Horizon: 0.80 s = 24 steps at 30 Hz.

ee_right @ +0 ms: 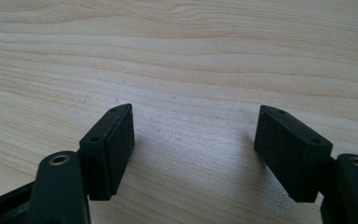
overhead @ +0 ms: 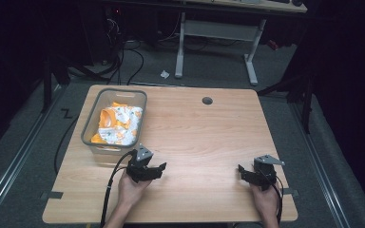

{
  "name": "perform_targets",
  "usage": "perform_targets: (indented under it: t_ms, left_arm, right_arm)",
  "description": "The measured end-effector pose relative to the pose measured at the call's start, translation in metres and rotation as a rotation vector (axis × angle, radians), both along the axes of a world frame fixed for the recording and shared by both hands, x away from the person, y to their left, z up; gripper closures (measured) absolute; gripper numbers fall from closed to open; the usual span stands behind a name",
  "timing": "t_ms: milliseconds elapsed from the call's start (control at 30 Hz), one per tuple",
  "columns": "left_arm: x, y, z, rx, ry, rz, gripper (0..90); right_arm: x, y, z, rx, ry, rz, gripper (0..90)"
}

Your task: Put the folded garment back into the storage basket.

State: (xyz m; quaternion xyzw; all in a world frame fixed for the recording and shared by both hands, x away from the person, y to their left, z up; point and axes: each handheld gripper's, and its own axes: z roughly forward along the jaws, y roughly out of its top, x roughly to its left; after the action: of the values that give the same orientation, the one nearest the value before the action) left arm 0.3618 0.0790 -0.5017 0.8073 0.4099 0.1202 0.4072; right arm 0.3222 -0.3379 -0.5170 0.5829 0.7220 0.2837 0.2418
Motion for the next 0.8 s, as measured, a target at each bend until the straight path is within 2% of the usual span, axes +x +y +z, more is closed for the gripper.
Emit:
perform_targets:
  t_ms: [267, 567, 600, 800]
  left_arm:
    - [0.001, -0.002, -0.008, 0.028, 0.001, 0.015, 33.1]
    - [0.003, -0.007, -0.021, 0.097, 0.006, 0.031, 33.0]
    - [0.002, -0.008, -0.023, 0.108, -0.01, 0.034, 32.7]
    - [0.001, -0.008, -0.024, 0.113, -0.016, 0.054, 31.0]
  right_arm:
    - [0.0, 0.0, 0.0, 0.0, -0.001, -0.001, 29.1]
    - [0.0, 0.0, 0.0, 0.0, 0.0, 0.0, 29.1]
    - [0.0, 0.0, 0.0, 0.0, 0.0, 0.0, 29.1]
    - [0.0, 0.0, 0.0, -0.001, 0.001, -0.001, 29.1]
